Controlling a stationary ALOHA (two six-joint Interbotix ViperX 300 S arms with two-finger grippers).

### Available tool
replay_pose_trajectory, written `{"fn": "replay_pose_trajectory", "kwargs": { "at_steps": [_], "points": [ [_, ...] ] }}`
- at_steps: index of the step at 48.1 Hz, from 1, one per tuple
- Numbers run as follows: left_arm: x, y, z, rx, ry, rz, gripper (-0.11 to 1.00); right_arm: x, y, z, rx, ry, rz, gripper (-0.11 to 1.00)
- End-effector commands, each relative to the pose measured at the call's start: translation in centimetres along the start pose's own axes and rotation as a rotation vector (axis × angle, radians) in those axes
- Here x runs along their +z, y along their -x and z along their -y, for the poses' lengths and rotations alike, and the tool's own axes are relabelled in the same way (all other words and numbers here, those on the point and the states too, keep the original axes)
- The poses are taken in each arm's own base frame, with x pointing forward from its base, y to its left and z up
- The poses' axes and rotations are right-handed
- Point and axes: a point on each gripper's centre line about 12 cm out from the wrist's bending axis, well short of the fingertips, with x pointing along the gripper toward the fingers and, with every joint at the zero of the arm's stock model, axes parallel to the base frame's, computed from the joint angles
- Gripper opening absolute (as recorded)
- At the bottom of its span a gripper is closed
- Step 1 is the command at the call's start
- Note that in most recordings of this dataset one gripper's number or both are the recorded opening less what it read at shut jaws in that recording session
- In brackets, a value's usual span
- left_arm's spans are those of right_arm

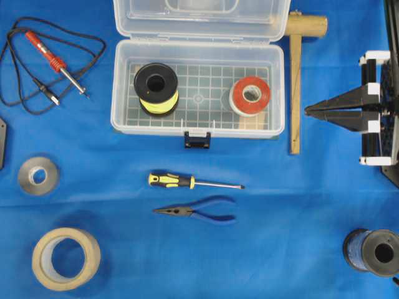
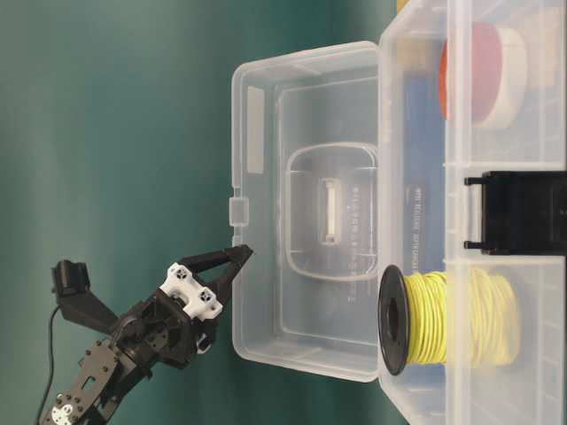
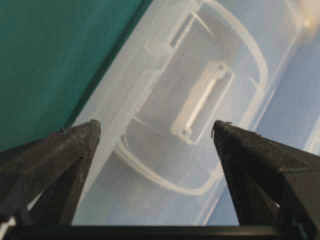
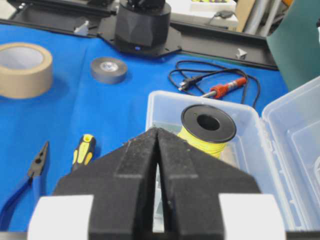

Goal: Close the tool box with the left arm.
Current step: 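Push the clear lid forward and down with the left gripper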

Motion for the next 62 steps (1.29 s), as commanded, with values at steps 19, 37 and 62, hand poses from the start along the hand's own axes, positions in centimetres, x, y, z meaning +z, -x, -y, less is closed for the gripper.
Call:
{"fn": "replay_pose_trajectory", "kwargs": {
  "at_steps": [19,37,62],
  "points": [
    [1.8,3.6,5.3,-0.101,-0.054,0.002,0.89,0.5,-0.2,0.0,-0.002,0.000,0.011,0.00],
    [0.5,7.3,10.6,-0.209,-0.090,-0.038,0.89,0.7,-0.1,0.0,-0.002,0.012,0.020,0.00],
    [-4.9,13.8,21.1,-0.444,-0.113,-0.087,0.88,1.3,0.3,0.0,-0.001,0.021,0.041,0.00]
  ]
}}
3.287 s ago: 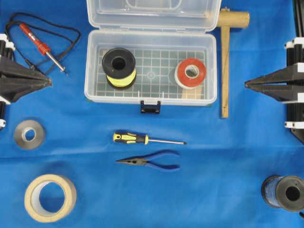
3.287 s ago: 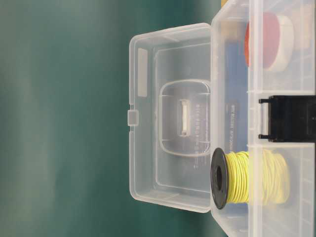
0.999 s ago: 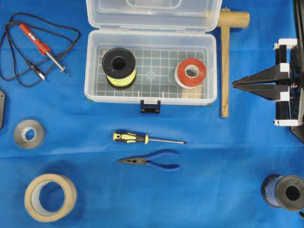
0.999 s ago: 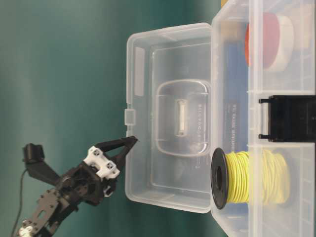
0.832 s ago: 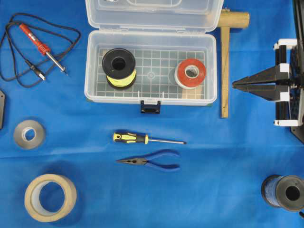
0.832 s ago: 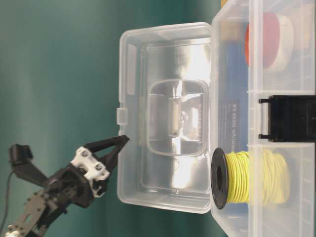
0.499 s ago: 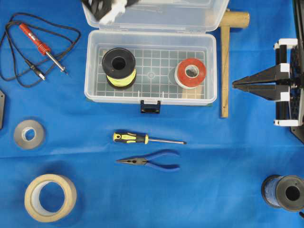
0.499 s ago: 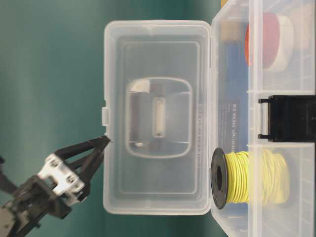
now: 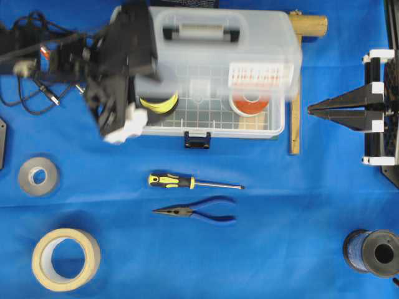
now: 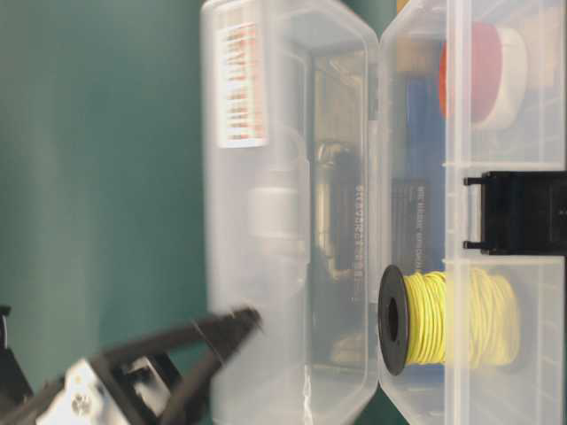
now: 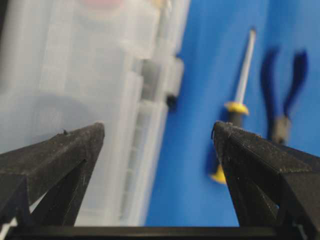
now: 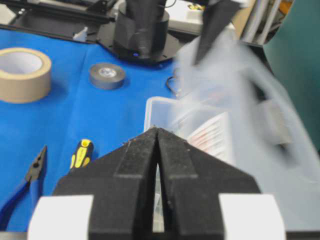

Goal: Close the tool box with the left arm.
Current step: 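Push the clear lid forward and down with the left gripper, then withdraw the left gripper from the closed box toward the left side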

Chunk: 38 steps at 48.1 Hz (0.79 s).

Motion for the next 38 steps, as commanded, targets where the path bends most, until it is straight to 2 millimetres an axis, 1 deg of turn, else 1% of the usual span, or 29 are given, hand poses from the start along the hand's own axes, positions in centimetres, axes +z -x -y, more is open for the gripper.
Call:
{"fn": "replay_pose_trajectory", "kwargs": {
  "at_steps": [1,6,9,17,24,29,33,38],
  "points": [
    [0.5,1.7,2.1,-0.043,-0.027,0.051,0.88,0.9,-0.1,0.0,-0.002,0.005,0.023,0.00],
    [0.5,2.6,3.6,-0.078,-0.056,0.077,0.88,1.0,-0.1,0.0,-0.002,0.008,0.026,0.00],
    [0.6,3.3,4.1,-0.091,-0.068,0.102,0.88,1.1,0.0,0.0,-0.002,0.008,0.031,0.00],
    [0.7,5.4,4.0,-0.100,-0.091,0.211,0.88,1.3,0.1,0.1,-0.002,0.008,0.040,0.00],
    [0.0,7.9,3.5,-0.108,-0.116,0.374,0.88,1.5,0.2,0.1,-0.002,0.008,0.044,0.00],
    [-1.0,9.9,3.1,-0.113,-0.129,0.491,0.88,1.6,0.3,0.1,-0.002,0.008,0.052,0.00],
    [-2.4,11.2,2.8,-0.119,-0.134,0.577,0.88,1.7,0.4,0.1,-0.002,0.008,0.055,0.00],
    [-4.4,11.9,2.3,-0.121,-0.134,0.645,0.88,1.7,0.4,0.1,-0.002,0.008,0.057,0.00]
  ]
}}
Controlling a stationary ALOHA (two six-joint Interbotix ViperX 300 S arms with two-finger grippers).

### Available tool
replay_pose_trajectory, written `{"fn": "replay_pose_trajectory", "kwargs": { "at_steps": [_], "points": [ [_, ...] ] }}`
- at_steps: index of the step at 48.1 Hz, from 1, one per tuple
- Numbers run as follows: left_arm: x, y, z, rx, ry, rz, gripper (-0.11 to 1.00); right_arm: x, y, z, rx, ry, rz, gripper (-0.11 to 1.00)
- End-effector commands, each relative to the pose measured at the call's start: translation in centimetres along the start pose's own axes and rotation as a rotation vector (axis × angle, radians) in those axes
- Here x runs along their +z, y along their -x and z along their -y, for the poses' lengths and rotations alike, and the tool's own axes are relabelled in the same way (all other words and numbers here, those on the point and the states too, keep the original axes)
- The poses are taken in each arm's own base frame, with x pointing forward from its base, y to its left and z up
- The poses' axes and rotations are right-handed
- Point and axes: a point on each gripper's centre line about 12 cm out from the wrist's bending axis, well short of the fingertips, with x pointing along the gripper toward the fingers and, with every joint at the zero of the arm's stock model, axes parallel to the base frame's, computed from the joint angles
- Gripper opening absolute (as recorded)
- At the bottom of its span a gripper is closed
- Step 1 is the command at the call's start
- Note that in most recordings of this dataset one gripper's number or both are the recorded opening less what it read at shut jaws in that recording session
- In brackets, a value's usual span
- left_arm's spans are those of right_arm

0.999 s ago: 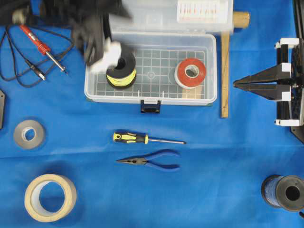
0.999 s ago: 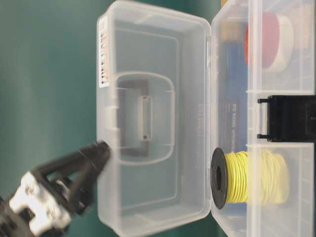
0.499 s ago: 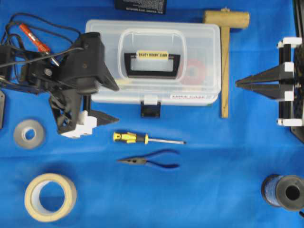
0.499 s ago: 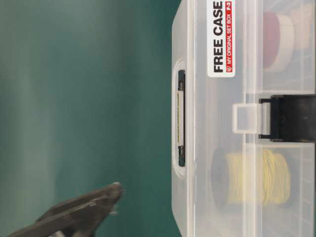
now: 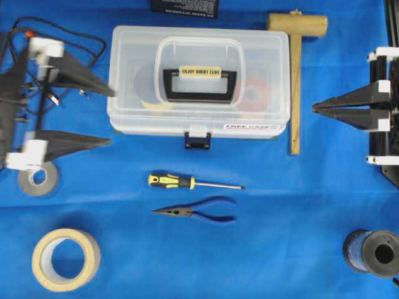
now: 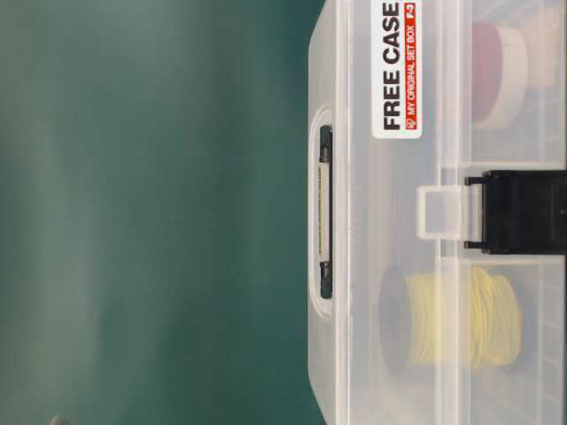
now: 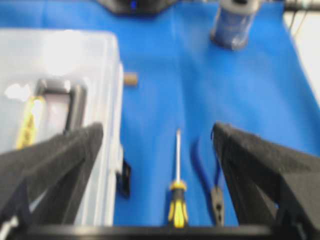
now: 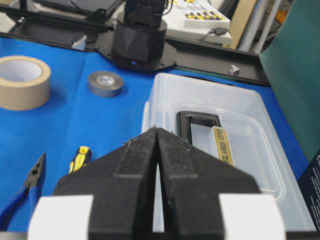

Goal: Close the tool box with the left arm.

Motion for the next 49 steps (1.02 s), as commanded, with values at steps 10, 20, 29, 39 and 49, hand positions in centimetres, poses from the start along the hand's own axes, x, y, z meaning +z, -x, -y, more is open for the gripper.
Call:
{"fn": "replay_pose_trajectory", "kwargs": {
  "at_steps": [10,20,29,39,49],
  "points": [
    [-5.3,3.3,-0.3,0.003,0.005,0.118,0.88,1.2,-0.2,0.1,-0.002,0.003,0.034,0.00],
    [-10.3,4.8,0.0,-0.024,-0.001,0.212,0.88,1.2,-0.1,0.1,-0.002,0.003,0.034,0.00],
    [-12.7,5.5,0.1,-0.035,-0.003,0.226,0.88,1.2,-0.1,0.1,-0.002,0.005,0.032,0.00],
    [-13.9,5.4,0.0,-0.034,-0.004,0.190,0.87,1.1,-0.1,0.1,-0.002,0.005,0.031,0.00],
    [-14.1,5.3,0.0,-0.034,-0.005,0.180,0.87,1.1,-0.1,0.1,-0.002,0.003,0.029,0.00]
  ]
}}
